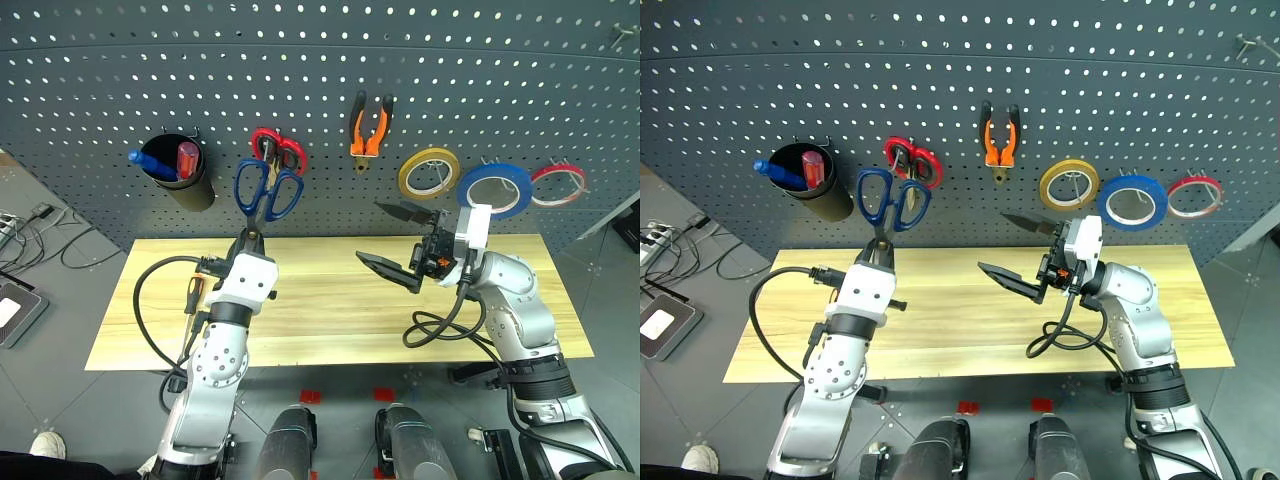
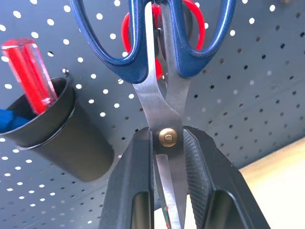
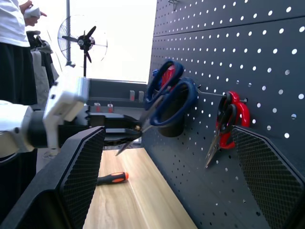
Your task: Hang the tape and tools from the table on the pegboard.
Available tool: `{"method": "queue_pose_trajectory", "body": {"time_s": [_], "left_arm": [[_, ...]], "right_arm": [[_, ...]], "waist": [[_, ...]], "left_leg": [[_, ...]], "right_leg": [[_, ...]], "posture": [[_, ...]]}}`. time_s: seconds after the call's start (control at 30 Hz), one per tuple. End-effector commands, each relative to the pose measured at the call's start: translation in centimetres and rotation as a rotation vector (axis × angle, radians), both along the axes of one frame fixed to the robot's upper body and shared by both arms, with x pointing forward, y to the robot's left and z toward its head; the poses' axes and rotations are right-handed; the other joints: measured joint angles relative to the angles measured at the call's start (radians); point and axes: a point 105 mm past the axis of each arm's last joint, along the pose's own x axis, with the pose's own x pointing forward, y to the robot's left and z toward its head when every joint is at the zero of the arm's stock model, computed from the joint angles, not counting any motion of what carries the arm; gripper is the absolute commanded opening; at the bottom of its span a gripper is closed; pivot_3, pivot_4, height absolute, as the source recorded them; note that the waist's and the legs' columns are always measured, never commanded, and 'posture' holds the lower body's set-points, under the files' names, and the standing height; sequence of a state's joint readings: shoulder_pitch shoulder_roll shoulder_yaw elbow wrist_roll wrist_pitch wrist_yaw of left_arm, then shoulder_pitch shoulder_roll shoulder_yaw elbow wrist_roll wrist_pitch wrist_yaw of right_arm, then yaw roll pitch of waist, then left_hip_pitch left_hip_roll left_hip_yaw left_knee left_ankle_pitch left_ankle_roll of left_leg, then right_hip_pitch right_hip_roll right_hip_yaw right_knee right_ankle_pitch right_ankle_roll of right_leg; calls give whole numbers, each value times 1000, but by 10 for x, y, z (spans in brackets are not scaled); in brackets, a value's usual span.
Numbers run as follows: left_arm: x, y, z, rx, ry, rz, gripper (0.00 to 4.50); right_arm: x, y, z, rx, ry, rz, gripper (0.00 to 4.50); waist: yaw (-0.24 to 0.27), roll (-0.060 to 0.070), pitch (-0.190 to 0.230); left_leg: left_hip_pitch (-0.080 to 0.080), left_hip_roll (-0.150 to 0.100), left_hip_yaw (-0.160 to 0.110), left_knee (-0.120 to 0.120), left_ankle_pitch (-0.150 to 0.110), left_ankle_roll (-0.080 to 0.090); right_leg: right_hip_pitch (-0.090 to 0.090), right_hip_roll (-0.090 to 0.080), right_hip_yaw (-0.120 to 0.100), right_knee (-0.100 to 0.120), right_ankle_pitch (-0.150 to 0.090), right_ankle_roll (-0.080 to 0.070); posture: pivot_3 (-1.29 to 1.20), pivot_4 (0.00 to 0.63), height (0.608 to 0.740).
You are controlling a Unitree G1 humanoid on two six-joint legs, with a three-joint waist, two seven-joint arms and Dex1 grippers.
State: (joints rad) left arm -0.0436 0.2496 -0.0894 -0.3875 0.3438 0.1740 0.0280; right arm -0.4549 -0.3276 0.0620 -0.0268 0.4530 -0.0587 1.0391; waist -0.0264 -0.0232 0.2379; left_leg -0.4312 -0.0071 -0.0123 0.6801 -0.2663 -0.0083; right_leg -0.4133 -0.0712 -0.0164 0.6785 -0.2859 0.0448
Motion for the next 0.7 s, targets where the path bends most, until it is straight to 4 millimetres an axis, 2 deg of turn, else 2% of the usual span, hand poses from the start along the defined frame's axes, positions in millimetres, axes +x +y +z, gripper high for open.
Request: {"method": "queue_pose_trajectory", "body": {"time_s": [0.03, 0.7], "left_arm": [[3, 1, 9, -24, -22, -6, 563], [27, 4, 12, -38, 25, -27, 563]], "right_arm": [[-2, 0, 10, 18, -47, -6, 4500], [-5, -4, 2, -2, -26, -44, 4500]], "waist": [[-1, 0, 0], [-5, 0, -1]], "left_leg": [[0, 0, 0, 0, 0, 0], [1, 0, 1, 1, 0, 0]], "right_leg": [[0, 0, 0, 0, 0, 0], [0, 0, 1, 1, 0, 0]], "posture": [[-80, 175, 740], [-112, 199, 740]]}}
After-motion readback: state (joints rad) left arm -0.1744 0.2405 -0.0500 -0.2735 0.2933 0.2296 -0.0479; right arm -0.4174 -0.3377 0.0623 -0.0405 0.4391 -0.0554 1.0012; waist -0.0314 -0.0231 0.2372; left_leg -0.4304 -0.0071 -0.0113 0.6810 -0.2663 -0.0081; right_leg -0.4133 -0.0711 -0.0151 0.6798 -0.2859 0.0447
